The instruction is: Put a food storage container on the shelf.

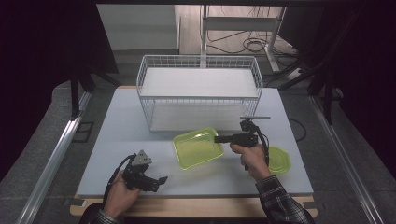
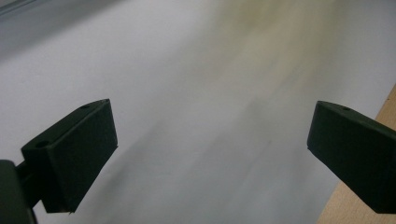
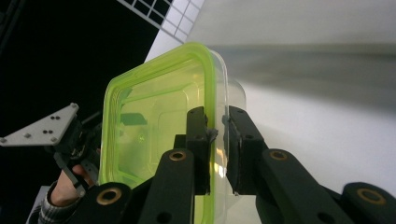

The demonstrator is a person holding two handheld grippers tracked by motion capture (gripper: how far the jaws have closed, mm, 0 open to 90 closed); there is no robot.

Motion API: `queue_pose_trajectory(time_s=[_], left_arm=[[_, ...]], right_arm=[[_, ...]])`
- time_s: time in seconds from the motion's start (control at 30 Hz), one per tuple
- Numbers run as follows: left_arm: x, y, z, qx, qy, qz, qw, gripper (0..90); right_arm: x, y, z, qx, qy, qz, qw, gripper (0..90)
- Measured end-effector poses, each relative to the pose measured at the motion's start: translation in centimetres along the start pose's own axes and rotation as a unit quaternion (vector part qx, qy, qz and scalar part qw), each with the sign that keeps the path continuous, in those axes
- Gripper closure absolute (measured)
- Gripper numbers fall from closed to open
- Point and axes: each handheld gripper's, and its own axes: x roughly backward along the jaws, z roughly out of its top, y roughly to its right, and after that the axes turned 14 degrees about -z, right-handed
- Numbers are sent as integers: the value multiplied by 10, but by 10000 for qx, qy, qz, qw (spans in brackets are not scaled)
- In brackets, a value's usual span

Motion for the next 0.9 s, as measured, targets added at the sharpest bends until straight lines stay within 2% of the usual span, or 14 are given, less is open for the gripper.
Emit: queue_pose_trajectory(time_s=[0.2,0.57,0.9], left_arm=[[-1,0,0,2,-19,-33,10000,15],[-4,1,-1,-55,-76,-122,9999,14],[-5,2,-1,-151,-126,-154,9997,13]], right_arm=[[11,-2,5,13,208,41,9998,801],[29,-15,17,148,509,44,9986,801],[44,-27,29,113,664,175,9976,801]])
